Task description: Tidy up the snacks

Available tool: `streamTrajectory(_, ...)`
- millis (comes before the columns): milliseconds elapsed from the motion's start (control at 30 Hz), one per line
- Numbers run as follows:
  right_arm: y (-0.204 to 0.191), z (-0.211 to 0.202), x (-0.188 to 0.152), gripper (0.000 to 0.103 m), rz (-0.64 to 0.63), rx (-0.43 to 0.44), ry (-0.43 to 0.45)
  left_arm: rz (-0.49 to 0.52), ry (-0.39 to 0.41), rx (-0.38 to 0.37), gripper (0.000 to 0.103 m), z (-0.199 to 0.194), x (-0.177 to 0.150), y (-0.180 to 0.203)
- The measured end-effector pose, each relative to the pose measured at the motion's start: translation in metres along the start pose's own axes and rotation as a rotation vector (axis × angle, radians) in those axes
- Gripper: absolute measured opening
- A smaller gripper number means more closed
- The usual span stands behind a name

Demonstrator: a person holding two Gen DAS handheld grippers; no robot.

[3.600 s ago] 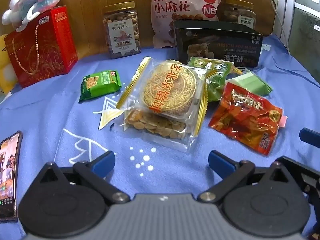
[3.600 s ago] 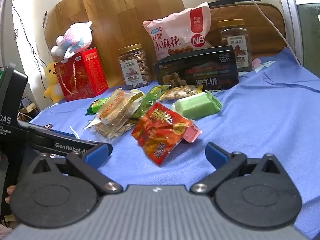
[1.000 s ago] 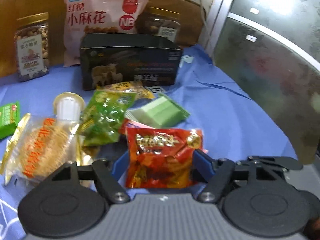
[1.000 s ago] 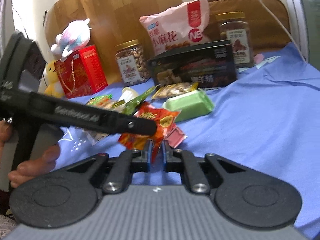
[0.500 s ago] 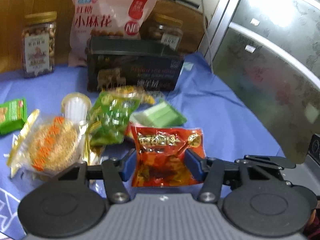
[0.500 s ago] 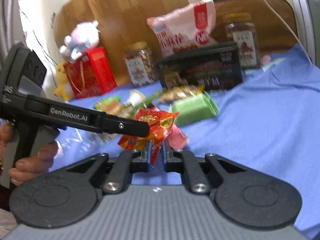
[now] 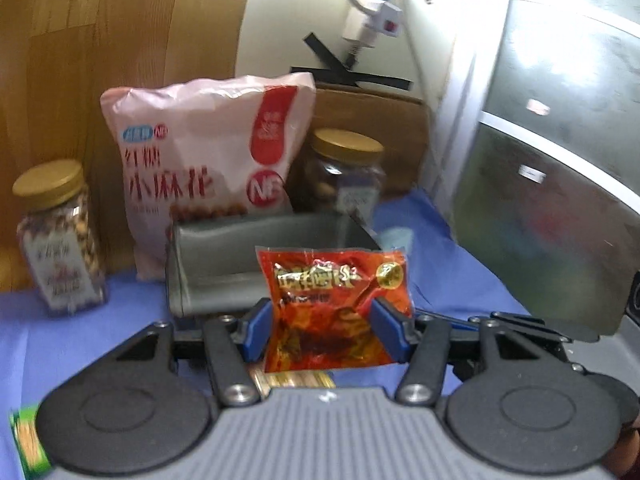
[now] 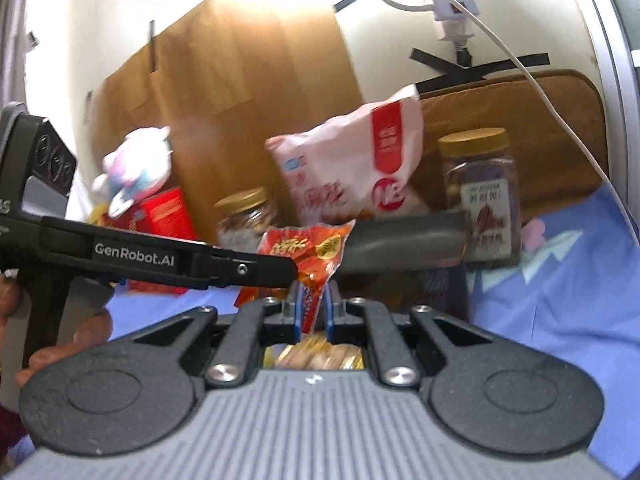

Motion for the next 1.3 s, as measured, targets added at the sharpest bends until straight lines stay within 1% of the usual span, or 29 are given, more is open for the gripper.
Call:
streamTrajectory(100, 0.016, 0.028, 0.011, 0.014, -0.007, -0.046, -0.002, -0.017, -0.019, 0.024, 0.054, 0.029, 0.012, -0.010)
streamTrajectory(167, 0.023, 0.044, 0.012, 0.017, -0.026, -0.083, -0.009, -0.027, -0.033, 0.041, 0.057, 0.047, 0.017, -0.018)
streamTrajectory(233, 0.029, 0.053, 0.011, 0.023, -0.049, -0.118, -0.010, -0.032, -0.049, 0.066, 0.067, 0.062, 0.019, -0.025)
streamTrajectory(300, 0.033, 0.053, 0.010, 0.035, -0.063, -0.150, 0.000, -0.034, -0.064, 0.091, 0.069, 0.069, 0.018, -0.032)
streamTrajectory(367, 0.035, 0.045, 0.010, 0.037, -0.052, -0.156, 0.015, -0.051, -0.069, 0.083, 0.069, 0.066, 0.016, -0.040)
streamTrajectory(467, 0.035, 0.023, 0.003, 0.037, -0.036, -0.133, 0.028, -0.087, -0.042, 0.051, 0.072, 0.040, 0.012, -0.053)
streamTrajectory(533, 0.029, 0.007, -0.009, 0.037, -0.030, -0.083, 0.010, -0.111, -0.016, 0.029, 0.075, 0.015, 0.004, -0.062)
streamTrajectory(600, 0.016, 0.000, -0.022, 0.037, -0.038, -0.020, -0.036, -0.133, 0.012, 0.020, 0.077, -0.013, -0.009, -0.073)
streamTrajectory(667, 0.002, -0.004, -0.038, 0.037, -0.024, 0.048, -0.081, -0.163, 0.031, 0.037, 0.077, -0.037, -0.025, -0.086)
streamTrajectory(767, -0.021, -0.003, -0.057, 0.038, 0.027, 0.140, -0.141, -0.236, 0.045, 0.059, 0.077, -0.069, -0.056, -0.106)
streamTrajectory(900, -0.061, 0.004, -0.074, 0.038, 0.049, 0.258, -0.213, -0.290, 0.029, 0.110, 0.080, -0.091, -0.094, -0.130)
streamTrajectory(933, -0.069, 0.007, -0.078, 0.038, 0.040, 0.267, -0.226, -0.304, 0.019, 0.112, 0.080, -0.092, -0.101, -0.135)
streamTrajectory(967, -0.078, 0.010, -0.081, 0.041, 0.027, 0.273, -0.239, -0.321, 0.007, 0.116, 0.080, -0.093, -0.109, -0.140)
streamTrajectory(1000, -0.086, 0.014, -0.085, 0.050, 0.012, 0.273, -0.252, -0.334, -0.002, 0.120, 0.080, -0.093, -0.114, -0.144)
streamTrajectory(1067, -0.100, 0.016, -0.092, 0.061, -0.025, 0.267, -0.270, -0.360, -0.016, 0.124, 0.087, -0.092, -0.124, -0.154)
streamTrajectory(1100, -0.108, 0.019, -0.095, 0.061, -0.057, 0.266, -0.278, -0.374, -0.024, 0.124, 0.090, -0.090, -0.128, -0.157)
streamTrajectory(1167, -0.122, 0.025, -0.102, 0.061, -0.139, 0.248, -0.291, -0.396, -0.039, 0.106, 0.090, -0.085, -0.133, -0.160)
streamTrajectory(1200, -0.128, 0.028, -0.105, 0.061, -0.181, 0.232, -0.295, -0.405, -0.044, 0.090, 0.089, -0.082, -0.134, -0.160)
streamTrajectory(1267, -0.135, 0.037, -0.112, 0.061, -0.253, 0.195, -0.308, -0.408, -0.058, 0.052, 0.081, -0.077, -0.136, -0.156)
streamTrajectory(1300, -0.137, 0.042, -0.115, 0.061, -0.281, 0.175, -0.314, -0.400, -0.069, 0.037, 0.071, -0.075, -0.138, -0.153)
Point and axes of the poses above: each gripper's, at about its wrist camera, not at the fingertips, and z roughly the way its jaws point, y to its right, x to its top, the point moved 5 cm from there along z, roughly the way its jaws point, and after that the axes turned 2 degrees about x, right-handed, at the moved point
